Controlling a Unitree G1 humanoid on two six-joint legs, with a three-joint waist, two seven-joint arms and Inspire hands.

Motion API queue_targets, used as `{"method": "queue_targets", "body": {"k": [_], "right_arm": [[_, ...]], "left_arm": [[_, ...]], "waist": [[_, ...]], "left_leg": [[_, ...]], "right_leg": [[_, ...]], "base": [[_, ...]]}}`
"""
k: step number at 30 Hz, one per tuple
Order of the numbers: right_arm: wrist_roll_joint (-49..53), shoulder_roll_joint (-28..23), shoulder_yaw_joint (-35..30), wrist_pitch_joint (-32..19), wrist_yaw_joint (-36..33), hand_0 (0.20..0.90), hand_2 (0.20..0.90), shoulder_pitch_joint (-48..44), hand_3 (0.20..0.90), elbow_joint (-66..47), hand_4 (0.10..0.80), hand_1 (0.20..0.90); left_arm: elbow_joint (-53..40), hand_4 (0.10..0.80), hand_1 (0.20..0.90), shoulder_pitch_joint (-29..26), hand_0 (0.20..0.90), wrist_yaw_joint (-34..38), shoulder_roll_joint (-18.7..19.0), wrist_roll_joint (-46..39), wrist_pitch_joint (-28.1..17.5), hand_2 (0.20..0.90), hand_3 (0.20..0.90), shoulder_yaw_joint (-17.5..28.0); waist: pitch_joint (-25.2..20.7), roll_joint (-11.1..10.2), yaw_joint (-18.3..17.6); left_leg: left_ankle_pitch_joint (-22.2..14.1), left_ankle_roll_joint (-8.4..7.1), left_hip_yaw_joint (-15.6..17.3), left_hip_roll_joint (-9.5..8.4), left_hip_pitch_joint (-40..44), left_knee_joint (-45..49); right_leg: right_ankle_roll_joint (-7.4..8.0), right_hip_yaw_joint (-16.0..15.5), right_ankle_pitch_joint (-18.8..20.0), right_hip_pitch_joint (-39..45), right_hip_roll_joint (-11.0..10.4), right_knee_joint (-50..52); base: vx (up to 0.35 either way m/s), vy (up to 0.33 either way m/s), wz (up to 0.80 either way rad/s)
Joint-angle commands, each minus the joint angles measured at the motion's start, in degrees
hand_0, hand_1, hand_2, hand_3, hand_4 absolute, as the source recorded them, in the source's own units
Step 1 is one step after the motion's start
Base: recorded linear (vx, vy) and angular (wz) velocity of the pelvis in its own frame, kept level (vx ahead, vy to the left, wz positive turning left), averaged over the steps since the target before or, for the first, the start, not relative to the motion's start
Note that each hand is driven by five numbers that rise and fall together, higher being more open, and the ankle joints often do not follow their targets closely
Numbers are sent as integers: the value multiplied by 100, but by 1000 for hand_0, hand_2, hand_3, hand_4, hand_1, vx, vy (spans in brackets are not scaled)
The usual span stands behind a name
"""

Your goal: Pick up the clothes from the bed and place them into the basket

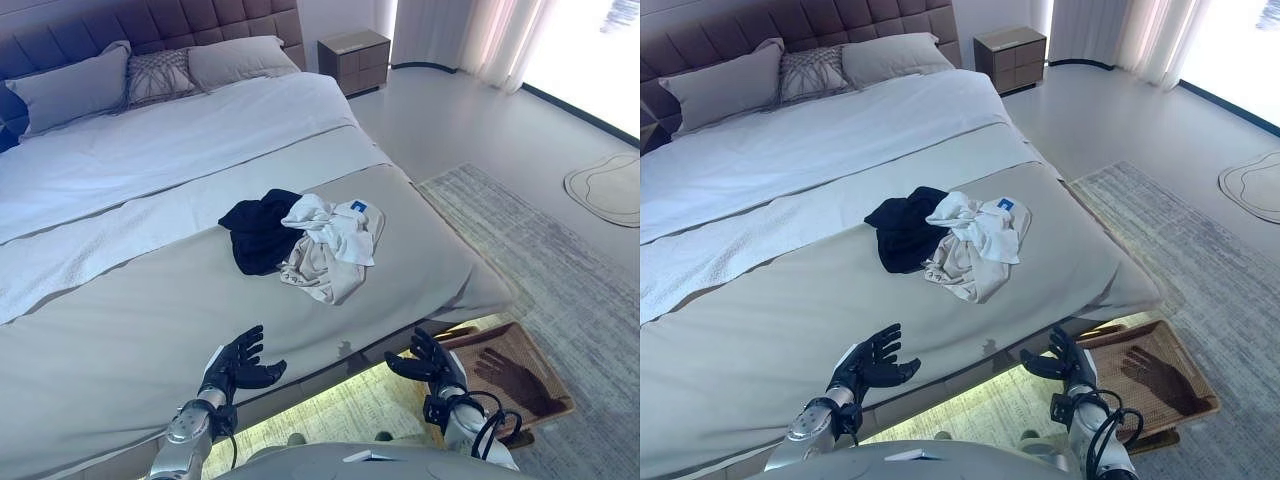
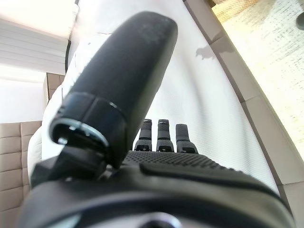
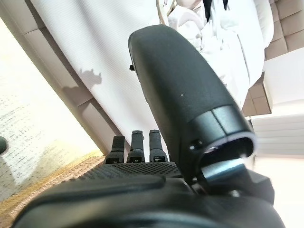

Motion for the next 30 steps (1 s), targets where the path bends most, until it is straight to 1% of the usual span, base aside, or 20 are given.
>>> {"method": "queue_targets", "body": {"k": [1, 3, 6, 10, 18, 24, 26, 30], "right_arm": [[38, -21, -125, -580, 124, 900, 900, -366, 900, -264, 800, 900], [31, -32, -112, -571, 114, 900, 900, -377, 900, -267, 800, 900], [48, -72, -111, -573, 141, 900, 900, -398, 900, -244, 800, 900], [138, -84, -95, -538, 232, 900, 900, -418, 900, -263, 800, 900], [77, -67, -121, -586, 190, 900, 900, -328, 900, -295, 800, 900], [-64, -126, -60, -505, 216, 900, 900, -314, 900, -413, 800, 900], [-107, -214, -49, -495, 273, 900, 900, -355, 900, -377, 800, 900], [-104, -249, -97, -544, 271, 900, 900, -315, 900, -409, 800, 900]], "left_arm": [[98, 800, 900, -511, 900, 4, 294, 110, -521, 900, 900, 161], [114, 800, 900, -514, 900, -20, 294, 134, -535, 900, 900, 140], [147, 800, 900, -527, 900, -103, 272, 193, -387, 900, 900, 95], [298, 800, 900, -586, 900, -23, 245, 203, -181, 900, 900, 65], [310, 800, 900, -500, 900, 261, 229, 262, -17, 900, 900, 150], [288, 800, 900, -457, 900, 363, 184, 302, 8, 900, 900, 182], [360, 800, 900, -510, 900, 373, 164, 168, -52, 900, 900, 170], [321, 800, 900, -482, 900, 288, 154, 183, -71, 900, 900, 232]], "waist": [[83, -127, 150], [94, -127, 151], [107, -116, 152], [121, -101, 118], [123, -104, 122], [213, -141, 134], [283, -197, 143], [303, -287, 166]], "left_leg": [[-646, -20, 541, -69, 31, 344], [-647, -21, 536, -70, 20, 356], [-654, -18, 527, -69, 2, 370], [-654, -22, 525, -80, 15, 378], [-652, -45, 514, -60, -7, 397], [-677, -87, 442, -44, -165, 646], [-708, -144, 376, -35, -314, 955], [-763, -175, 309, -30, -432, 1218]], "right_leg": [[248, -615, -294, -75, -369, 516], [245, -616, -298, -83, -371, 526], [239, -618, -313, -102, -375, 551], [235, -610, -316, -103, -372, 564], [215, -623, -344, -110, -345, 563], [129, -574, -364, -196, -303, 612], [62, -540, -342, -237, -295, 625], [21, -520, -345, -247, -284, 644]], "base": [[0, 0, 0], [0, 0, 0], [0, 0, 0], [8, -3, 1], [18, -34, 2], [-4, -56, 1], [-36, -59, 2], [-4, -56, 4]]}}
